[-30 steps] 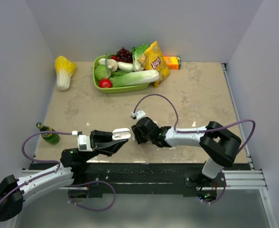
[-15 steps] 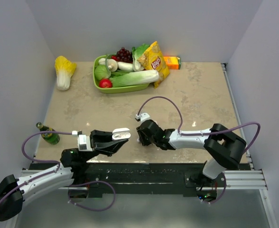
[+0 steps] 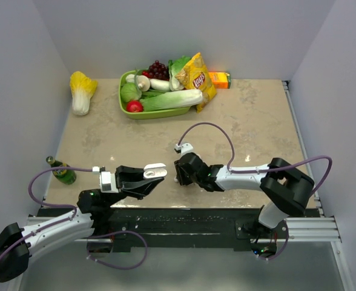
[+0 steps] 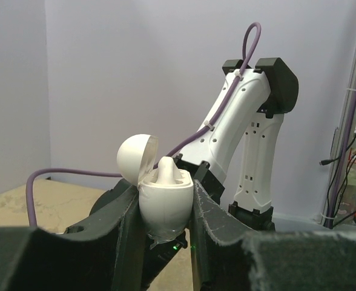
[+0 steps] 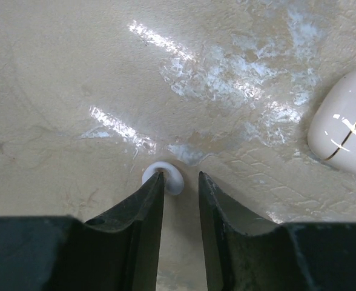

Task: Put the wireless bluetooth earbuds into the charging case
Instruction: Move the earbud to the center of the board.

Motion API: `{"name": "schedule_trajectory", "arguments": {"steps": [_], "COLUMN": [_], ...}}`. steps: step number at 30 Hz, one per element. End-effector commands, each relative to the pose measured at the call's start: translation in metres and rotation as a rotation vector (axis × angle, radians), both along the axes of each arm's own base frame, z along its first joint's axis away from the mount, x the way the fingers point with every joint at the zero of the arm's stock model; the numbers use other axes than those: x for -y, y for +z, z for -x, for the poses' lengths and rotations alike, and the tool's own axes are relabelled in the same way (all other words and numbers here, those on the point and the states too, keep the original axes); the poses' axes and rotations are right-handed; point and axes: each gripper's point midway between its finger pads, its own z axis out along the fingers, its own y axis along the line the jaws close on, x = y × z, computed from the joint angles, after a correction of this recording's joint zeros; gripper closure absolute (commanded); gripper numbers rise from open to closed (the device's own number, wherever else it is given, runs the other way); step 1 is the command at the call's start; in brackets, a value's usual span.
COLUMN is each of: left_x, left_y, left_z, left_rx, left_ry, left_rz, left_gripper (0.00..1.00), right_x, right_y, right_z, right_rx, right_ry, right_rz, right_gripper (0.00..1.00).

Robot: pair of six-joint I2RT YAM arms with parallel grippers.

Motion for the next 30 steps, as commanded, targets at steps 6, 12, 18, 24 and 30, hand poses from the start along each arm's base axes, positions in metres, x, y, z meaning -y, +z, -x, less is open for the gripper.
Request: {"name": "schedule_trajectory", "arguments": {"steps": [6, 12, 18, 24, 30], "left_x": [-0.003, -0.004, -0.003, -0.003, -0.003], "left_y": [-0.021, -0.022, -0.023, -0.025, -0.025], "left_z": [0.001, 0.001, 0.001, 0.0, 0.0], "left_rx": [0.002, 0.001, 0.0, -0.007, -0.006], "left_ry": [0.022, 0.022, 0.019, 0.021, 0.027], "left_rz": [-0.021, -0.022, -0.024, -0.029, -0.026], "left_gripper": [1.0, 1.0, 1.0, 1.0, 1.0], "right_x": [0.005, 0.008, 0.001, -0.012, -0.012], "right_y": [0.028, 0.012, -0.006, -0.008, -0.015], "right_z": [-0.002, 0.017, 0.028, 0.026, 0.018], "right_rx": [0.059, 0.013, -0.033, -0.037, -0.031], "right_ry": [-0.017, 0.044, 0.11, 0.136, 0.111], "right_rz": [-0.073, -0.082, -0.079, -0.092, -0.055], "right_gripper": [0.69, 0.98, 1.0, 1.0, 1.0]}}
